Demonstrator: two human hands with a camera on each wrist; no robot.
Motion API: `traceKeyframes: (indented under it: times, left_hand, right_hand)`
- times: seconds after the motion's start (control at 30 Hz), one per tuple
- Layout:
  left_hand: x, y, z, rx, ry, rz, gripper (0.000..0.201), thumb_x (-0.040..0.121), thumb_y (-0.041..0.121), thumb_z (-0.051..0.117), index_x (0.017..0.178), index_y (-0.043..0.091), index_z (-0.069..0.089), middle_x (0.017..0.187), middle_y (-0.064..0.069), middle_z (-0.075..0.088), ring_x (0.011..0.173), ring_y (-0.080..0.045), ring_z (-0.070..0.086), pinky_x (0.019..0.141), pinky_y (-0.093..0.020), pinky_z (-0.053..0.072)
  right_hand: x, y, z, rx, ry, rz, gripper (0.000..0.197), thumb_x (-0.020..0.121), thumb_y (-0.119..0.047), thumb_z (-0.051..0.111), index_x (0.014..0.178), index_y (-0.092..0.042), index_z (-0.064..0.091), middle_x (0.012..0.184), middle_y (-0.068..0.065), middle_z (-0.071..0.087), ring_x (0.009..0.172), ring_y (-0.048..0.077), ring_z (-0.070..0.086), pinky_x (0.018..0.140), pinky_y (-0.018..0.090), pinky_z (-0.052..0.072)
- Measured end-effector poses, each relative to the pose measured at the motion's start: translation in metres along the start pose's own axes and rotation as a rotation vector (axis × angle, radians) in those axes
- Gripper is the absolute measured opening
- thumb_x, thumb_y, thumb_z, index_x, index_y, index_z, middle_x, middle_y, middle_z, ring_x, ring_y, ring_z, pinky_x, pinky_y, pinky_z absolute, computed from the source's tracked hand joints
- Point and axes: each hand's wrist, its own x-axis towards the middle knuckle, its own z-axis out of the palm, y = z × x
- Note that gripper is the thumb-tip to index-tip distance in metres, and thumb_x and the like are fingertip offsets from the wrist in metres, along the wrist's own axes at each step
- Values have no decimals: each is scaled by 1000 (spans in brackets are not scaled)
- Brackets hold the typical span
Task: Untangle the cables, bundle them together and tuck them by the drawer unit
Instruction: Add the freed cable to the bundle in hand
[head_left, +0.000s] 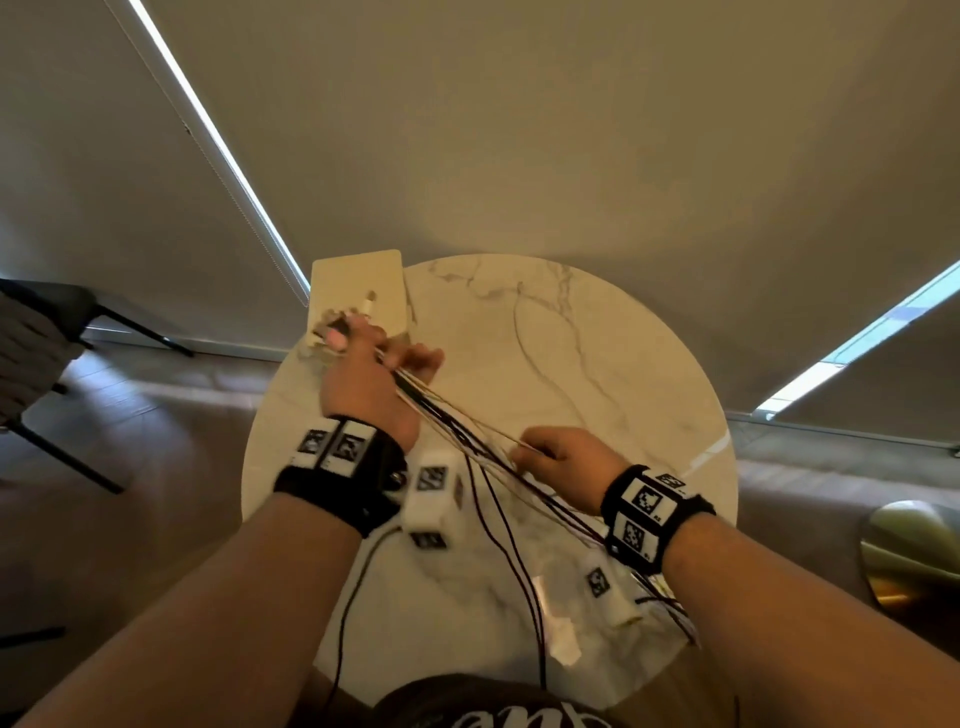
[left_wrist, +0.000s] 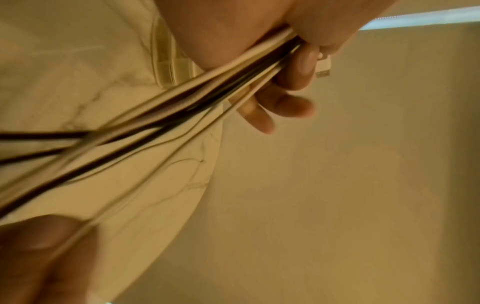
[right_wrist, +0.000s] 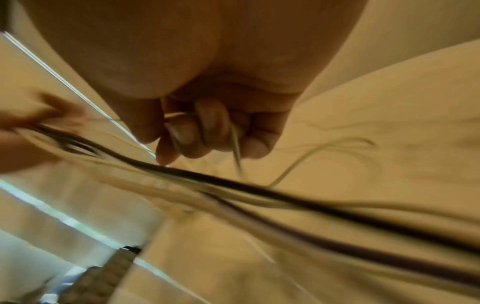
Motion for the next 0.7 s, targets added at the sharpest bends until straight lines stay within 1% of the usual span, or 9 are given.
traceKeyframes:
  times: [0.07, 0.13, 0.2, 0.27, 0.4, 0.47, 0.5, 0.6, 0.7]
  left_hand:
    - [10, 19, -6, -103, -7, 20, 44, 101, 50, 56, 69, 21, 49, 55, 7, 34, 42, -10, 35, 46, -22, 42]
    - [17, 36, -14, -117, -18, 48, 46, 101, 52, 54, 68, 22, 47, 57, 7, 30, 42, -9, 26, 40, -21, 25]
    - [21, 46, -22, -96, 5, 83, 46, 99, 53, 58, 67, 22, 46, 59, 7, 28, 45, -10, 22, 40, -24, 21]
    - [23, 44, -26, -3, 0, 108, 40, 93, 50, 70, 69, 24, 51, 60, 7, 30, 48, -10, 22, 41, -26, 22]
    - [4, 3, -15, 473, -221, 106, 18, 87, 29, 80, 82, 22, 63, 63, 5, 44, 46, -11, 32, 40, -24, 28]
    - [-11, -21, -4, 809, -381, 107, 25, 81, 32, 83, 73, 18, 65, 59, 1, 45, 44, -16, 34, 45, -26, 30]
    - [-17, -30, -1, 945, -451, 115, 34, 82, 36, 83, 66, 17, 60, 54, 1, 43, 43, -17, 35, 46, -27, 32]
    - [-23, -45, 2, 1024, -546, 73, 40, 85, 51, 72, 70, 17, 57, 49, 3, 39, 42, -18, 34, 47, -28, 31]
    - [-17, -44, 0, 1078, -471, 107, 36, 77, 61, 68, 70, 27, 61, 48, 8, 43, 44, -19, 38, 52, -33, 36]
  right_hand:
    - [-5, 46, 3, -127, -54, 181, 34, 105, -48, 47, 90, -25, 67, 82, -4, 66, 81, 18, 62, 75, 33, 47]
    - [-14, 82, -2, -317, -63, 360, 34, 106, -47, 44, 104, -23, 68, 102, 4, 72, 96, 25, 65, 84, 34, 50]
    - [-19, 103, -11, -438, -50, 491, 39, 105, -47, 43, 113, -18, 68, 114, 9, 71, 105, 28, 65, 91, 36, 50]
    - [-19, 100, -21, -474, -42, 526, 44, 103, -52, 45, 111, -16, 68, 111, 8, 70, 105, 28, 65, 91, 36, 50]
    - [-5, 35, -30, -346, 33, 237, 33, 97, -54, 53, 82, -25, 55, 81, -2, 61, 83, 24, 61, 68, 33, 42]
    - [0, -8, -33, -175, 85, 60, 27, 99, -41, 55, 81, -23, 57, 75, -2, 59, 75, 20, 57, 65, 34, 41]
    - [1, -25, -36, -45, 132, -8, 22, 100, -33, 54, 82, -22, 60, 75, -2, 61, 73, 17, 57, 66, 34, 43]
    - [-1, -47, -45, 278, 252, -90, 23, 101, -21, 54, 82, -19, 66, 67, -7, 56, 56, 3, 49, 59, 28, 39]
    - [-6, -32, -49, 231, 271, -116, 18, 100, -28, 61, 84, -21, 68, 61, -9, 53, 51, 4, 43, 58, 28, 39]
